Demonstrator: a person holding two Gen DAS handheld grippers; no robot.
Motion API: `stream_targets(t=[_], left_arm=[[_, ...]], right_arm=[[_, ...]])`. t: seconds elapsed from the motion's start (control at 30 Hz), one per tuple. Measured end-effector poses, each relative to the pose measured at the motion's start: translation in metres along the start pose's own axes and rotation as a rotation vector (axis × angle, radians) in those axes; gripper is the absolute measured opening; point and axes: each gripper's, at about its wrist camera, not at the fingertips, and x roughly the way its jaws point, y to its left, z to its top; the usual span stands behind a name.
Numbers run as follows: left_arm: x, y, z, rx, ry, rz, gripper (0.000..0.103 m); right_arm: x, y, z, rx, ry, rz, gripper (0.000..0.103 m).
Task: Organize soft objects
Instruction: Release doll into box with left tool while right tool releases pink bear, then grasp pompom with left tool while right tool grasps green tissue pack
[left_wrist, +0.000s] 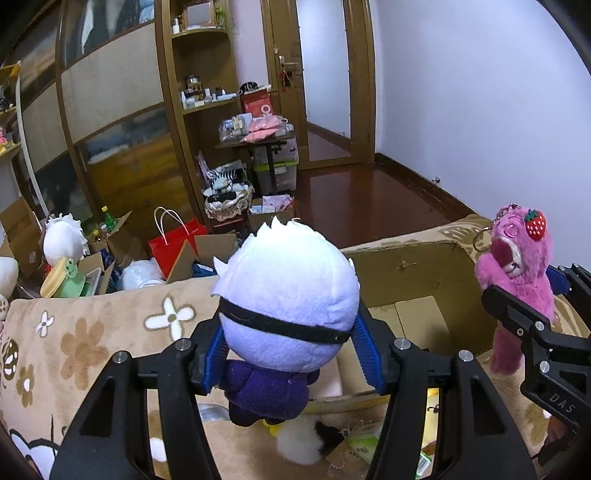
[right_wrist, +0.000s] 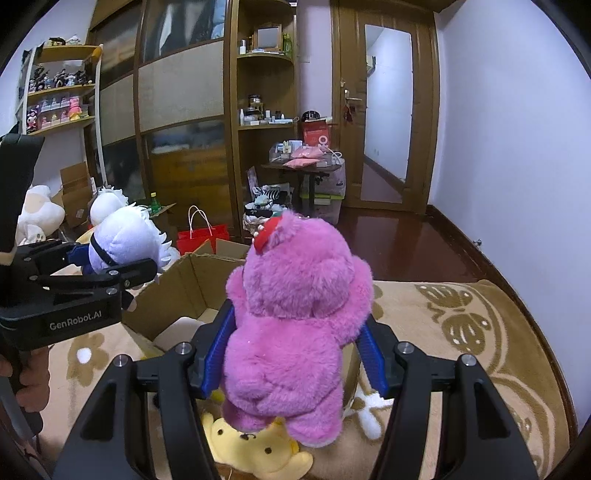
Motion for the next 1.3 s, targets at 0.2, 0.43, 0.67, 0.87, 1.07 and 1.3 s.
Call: stream_targets(t=[0.2, 0.43, 0.67, 0.87, 1.07, 1.3], left_arm=[[0.018, -0.006, -0.004, 0.014, 0.031, -0.019, 0.06], [0.022, -0.006, -0.011, 0.009, 0.041, -0.034, 0.069], [0.023, -0.004, -0.015, 0.015, 0.076, -0.037, 0.082], [0.016, -0.003, -0.018, 0.014, 0.086, -0.036, 0.086], [0.005, 0.002, -0.024, -0.001, 0.11, -0.026, 0.095], [-0.019, 0.011, -0.029, -0.019, 0.105, -0.008, 0.097]], right_arm=[[0.015, -0.008, -0.007, 0.036, 0.004, 0.012, 0.065], [0.028, -0.018, -0.014, 0.102, 0.024, 0.062, 0.069], [0.032, -0.022, -0.021, 0.129, 0.053, 0.074, 0.083], [0.027, -0.021, -0.024, 0.131, 0.072, 0.073, 0.093], [0.012, -0.015, -0.029, 0.127, 0.079, 0.067, 0.102], [-0.01, -0.006, -0.035, 0.127, 0.084, 0.052, 0.103]])
